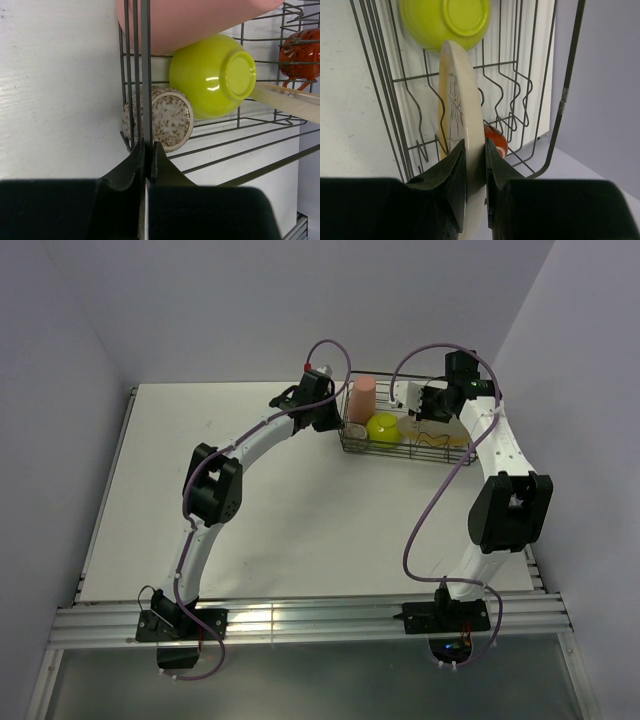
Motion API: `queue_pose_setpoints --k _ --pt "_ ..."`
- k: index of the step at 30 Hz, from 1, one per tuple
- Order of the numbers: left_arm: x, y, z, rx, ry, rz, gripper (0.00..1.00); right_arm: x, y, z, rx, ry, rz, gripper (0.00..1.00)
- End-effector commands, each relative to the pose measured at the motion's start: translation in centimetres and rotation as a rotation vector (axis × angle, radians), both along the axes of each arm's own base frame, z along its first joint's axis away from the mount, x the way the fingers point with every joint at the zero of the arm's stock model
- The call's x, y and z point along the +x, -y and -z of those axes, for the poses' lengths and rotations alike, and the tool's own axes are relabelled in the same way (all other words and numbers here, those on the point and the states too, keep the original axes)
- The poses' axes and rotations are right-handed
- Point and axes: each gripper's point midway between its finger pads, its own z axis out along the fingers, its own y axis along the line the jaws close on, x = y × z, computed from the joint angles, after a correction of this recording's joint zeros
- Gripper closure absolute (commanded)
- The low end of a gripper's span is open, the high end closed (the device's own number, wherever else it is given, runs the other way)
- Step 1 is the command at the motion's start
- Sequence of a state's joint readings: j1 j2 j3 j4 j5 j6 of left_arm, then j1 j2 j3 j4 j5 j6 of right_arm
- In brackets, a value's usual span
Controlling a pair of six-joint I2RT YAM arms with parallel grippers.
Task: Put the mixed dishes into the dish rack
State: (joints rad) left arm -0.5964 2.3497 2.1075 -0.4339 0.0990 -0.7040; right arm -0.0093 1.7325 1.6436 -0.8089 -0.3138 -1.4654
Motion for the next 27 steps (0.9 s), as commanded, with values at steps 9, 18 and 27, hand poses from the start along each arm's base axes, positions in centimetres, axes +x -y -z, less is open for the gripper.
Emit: queue_pose_setpoints --k 9,18,27 --pt "-0.2 -2.1 0.2 0.044 -0.016 -0.011 0.68 3.1 0.5 -4.9 0.045 0.217 0.037 0.66" --pt "-0.3 -1.8 -0.1 0.037 -0.008 0.006 0.43 2.6 -0.7 -6.9 0.098 0.266 0.000 0.43" --pt "-0.9 -2.5 -2.1 0.023 0.033 -0.002 0.13 1.4 -4.4 -10.8 0.167 0.338 -0.083 0.00"
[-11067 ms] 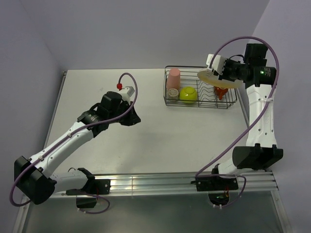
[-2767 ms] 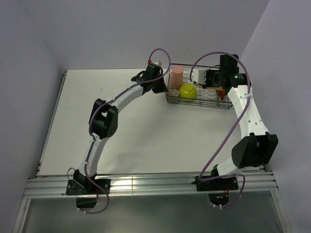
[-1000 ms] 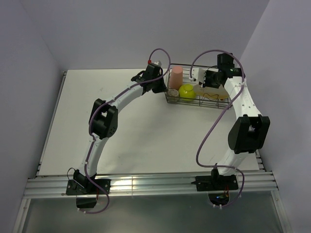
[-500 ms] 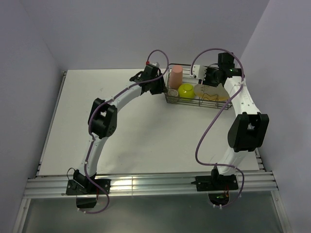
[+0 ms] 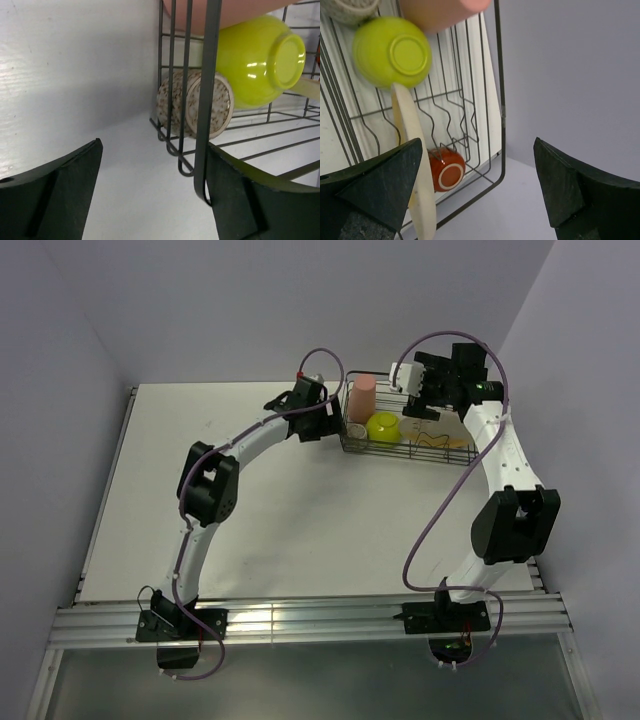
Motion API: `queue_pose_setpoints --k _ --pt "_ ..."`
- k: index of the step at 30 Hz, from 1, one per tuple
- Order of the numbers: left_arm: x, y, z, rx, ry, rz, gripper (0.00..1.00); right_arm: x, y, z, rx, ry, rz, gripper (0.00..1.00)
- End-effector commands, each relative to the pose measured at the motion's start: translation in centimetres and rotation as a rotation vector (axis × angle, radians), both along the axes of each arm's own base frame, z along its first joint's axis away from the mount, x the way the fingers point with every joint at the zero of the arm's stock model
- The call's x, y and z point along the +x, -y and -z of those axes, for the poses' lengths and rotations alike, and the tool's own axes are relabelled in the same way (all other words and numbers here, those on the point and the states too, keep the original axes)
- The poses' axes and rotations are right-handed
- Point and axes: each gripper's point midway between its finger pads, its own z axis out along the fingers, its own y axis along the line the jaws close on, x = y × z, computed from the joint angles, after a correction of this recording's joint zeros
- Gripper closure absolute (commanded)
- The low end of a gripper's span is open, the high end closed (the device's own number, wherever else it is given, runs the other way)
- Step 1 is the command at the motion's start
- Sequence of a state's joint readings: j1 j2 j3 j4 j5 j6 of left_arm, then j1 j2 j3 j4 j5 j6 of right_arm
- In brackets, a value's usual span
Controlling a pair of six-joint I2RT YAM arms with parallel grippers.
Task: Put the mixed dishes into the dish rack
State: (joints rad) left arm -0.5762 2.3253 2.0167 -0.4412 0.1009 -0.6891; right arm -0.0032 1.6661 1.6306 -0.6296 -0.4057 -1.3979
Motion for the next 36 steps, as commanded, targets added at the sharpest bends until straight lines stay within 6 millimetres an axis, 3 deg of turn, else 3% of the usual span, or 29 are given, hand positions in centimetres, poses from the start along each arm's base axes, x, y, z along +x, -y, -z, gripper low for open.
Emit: queue_pose_setpoints --k 1,4,11,15,19,22,23,24,25,27,28,29,30,32,33,34,35,36 --pt "0.0 -0.5 -4.7 -0.029 0.092 0.008 0.11 -0.8 -2.7 -5.6 0.066 0.132 -0.055 0.00" --pt "-0.1 -0.6 -6.5 -0.043 0.131 0.010 0.01 -1.2 -3.5 -7.0 0.098 0.167 -0.053 0.00" --pt "-0.5 -1.4 -10.6 -0.064 0.208 -0.002 0.01 -1.4 -5.6 -10.0 0.189 0.256 -0.012 0.00" --pt "-1.3 -3.1 -12.8 -0.064 0.242 -0.047 0.01 -1.7 -7.3 -11.8 0.319 0.271 0.029 0.00" --pt "-2.7 -5.7 -14.7 -0.060 0.271 -0.111 0.01 -2.7 -10.7 -12.9 0.577 0.202 0.115 0.00" --pt "-4.8 -7.3 -16.7 -0.088 0.311 -0.133 0.01 -2.9 -11.1 -14.2 0.851 0.174 0.311 0.00" --pt "-5.4 -7.8 -17.0 -0.099 0.314 -0.146 0.01 -2.9 -10.0 -14.5 0.910 0.192 0.412 0.00" --pt "-6.5 -8.4 -19.1 -0.131 0.348 -0.148 0.01 -3.1 -9.7 -14.6 0.979 0.178 0.477 0.00" --pt "-7.4 -8.6 -17.8 -0.131 0.328 -0.135 0.01 -3.5 -9.9 -14.3 1.105 0.116 0.555 0.00" --pt "-9.8 -9.9 -17.8 -0.144 0.334 -0.127 0.01 -4.9 -9.9 -13.5 1.260 0.027 0.693 0.00" --pt "-10.4 -10.2 -18.0 -0.162 0.342 -0.133 0.01 -5.7 -10.4 -11.2 1.277 -0.040 0.728 0.00" --pt "-11.9 -10.9 -19.7 -0.199 0.379 -0.127 0.01 -7.5 -11.6 -11.6 1.341 -0.088 0.679 0.00" --pt "-13.1 -11.6 -17.7 -0.186 0.354 -0.125 0.01 -8.9 -12.8 -11.4 1.403 -0.142 0.633 0.00" --pt "-15.4 -12.2 -19.6 -0.261 0.408 -0.096 0.01 -12.6 -13.7 -10.4 1.516 -0.127 0.497 0.00" --pt "-16.7 -12.6 -17.6 -0.253 0.383 -0.084 0.01 -14.7 -15.2 -10.4 1.559 -0.151 0.407 0.00" --pt "-17.7 -12.8 -17.6 -0.275 0.387 -0.071 0.01 -17.4 -15.0 -9.9 1.631 -0.119 0.310 0.00" --pt "-19.3 -13.2 -19.5 -0.335 0.437 -0.047 0.01 -18.8 -15.3 -9.4 1.665 -0.131 0.263 0.00" --pt "-20.5 -13.6 -17.2 -0.332 0.407 -0.036 0.01 -20.4 -16.2 -9.0 1.689 -0.187 0.193 0.00"
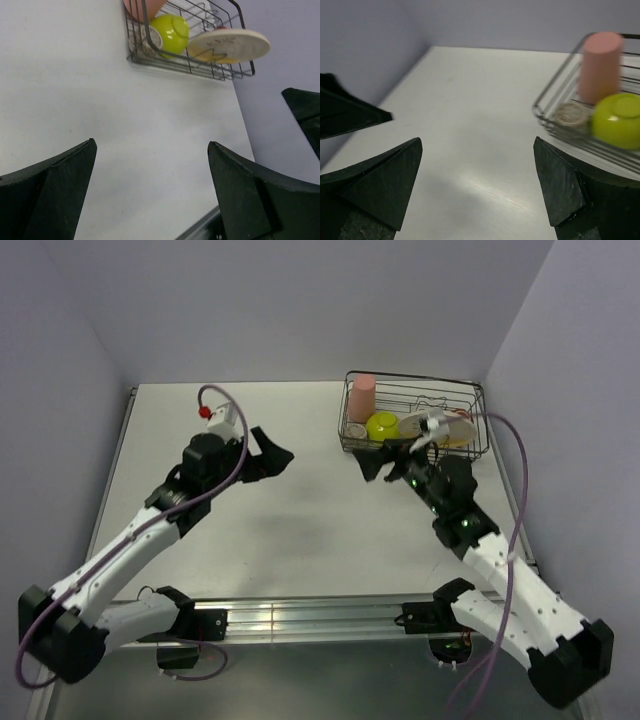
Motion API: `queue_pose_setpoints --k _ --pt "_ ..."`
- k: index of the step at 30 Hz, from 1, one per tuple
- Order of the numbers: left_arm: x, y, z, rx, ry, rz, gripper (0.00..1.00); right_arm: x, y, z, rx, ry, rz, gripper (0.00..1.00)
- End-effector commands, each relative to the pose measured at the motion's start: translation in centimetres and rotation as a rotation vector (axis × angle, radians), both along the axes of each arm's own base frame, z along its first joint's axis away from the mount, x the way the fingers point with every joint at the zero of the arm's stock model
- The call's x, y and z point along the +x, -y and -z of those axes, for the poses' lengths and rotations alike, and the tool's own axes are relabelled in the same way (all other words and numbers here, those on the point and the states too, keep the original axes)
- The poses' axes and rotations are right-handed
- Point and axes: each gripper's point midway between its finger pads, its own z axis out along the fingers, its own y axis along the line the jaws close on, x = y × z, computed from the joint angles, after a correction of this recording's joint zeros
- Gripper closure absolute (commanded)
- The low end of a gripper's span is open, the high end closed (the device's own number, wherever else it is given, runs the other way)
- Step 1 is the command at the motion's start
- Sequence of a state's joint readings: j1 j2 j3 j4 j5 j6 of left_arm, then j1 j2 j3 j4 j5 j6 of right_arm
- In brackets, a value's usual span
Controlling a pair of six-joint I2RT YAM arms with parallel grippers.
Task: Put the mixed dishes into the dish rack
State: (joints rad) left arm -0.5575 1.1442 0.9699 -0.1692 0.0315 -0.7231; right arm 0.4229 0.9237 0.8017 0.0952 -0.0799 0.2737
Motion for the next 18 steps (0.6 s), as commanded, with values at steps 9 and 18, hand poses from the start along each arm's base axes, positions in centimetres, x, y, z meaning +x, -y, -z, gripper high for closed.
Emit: queue_pose_setpoints --k 9,18 --pt "-11.0 -1.7 0.2 -0.352 0.167 0.199 0.01 -7.4 -2.4 5.8 0.429 -0.102 -0.164 0.00" --pt "-13.8 -1.8 5.8 -0.513 0.021 0.219 0.01 -7.0 4.1 12.7 0.536 -0.140 0.197 0.00"
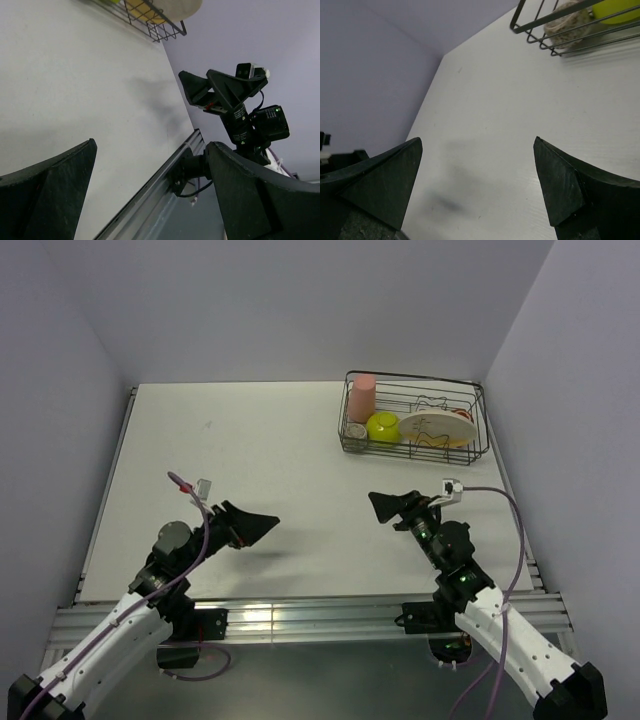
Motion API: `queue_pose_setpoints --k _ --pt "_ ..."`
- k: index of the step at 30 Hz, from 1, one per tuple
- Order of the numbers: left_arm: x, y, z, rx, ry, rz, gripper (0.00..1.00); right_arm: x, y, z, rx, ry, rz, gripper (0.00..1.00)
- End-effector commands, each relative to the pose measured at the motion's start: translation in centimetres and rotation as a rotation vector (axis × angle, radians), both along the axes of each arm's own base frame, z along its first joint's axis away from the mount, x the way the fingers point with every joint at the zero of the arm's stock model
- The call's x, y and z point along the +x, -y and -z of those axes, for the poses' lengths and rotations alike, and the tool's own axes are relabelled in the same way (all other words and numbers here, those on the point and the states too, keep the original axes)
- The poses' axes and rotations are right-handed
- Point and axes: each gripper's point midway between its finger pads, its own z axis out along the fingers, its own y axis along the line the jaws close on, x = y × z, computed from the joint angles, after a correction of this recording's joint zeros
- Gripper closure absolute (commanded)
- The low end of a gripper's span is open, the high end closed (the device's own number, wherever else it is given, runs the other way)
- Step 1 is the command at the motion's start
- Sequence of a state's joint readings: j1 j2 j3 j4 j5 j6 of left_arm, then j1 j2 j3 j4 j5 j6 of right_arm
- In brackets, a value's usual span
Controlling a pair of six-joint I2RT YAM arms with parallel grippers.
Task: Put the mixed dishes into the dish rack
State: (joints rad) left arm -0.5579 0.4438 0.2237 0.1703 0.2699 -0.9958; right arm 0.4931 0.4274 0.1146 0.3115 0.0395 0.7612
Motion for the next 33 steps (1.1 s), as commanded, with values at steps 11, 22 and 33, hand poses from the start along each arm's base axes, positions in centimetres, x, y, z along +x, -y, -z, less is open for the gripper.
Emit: queue_pose_setpoints --k 11,22,33 --pt "-2.9 0.7 5.7 -0.223 -0.203 0.093 0.01 0.4 5.5 3.3 0.154 -0.084 0.318 0.00" --pt "-4.3 0.4 7.1 -0.266 -0.236 0.126 0.01 -0.8 3.8 4.2 0.243 -0.034 0.200 0.00" --pt "-4.3 0.3 7.2 -0.260 -0.242 0.118 0.01 -1.4 4.7 7.2 0.218 -0.143 0.249 0.00"
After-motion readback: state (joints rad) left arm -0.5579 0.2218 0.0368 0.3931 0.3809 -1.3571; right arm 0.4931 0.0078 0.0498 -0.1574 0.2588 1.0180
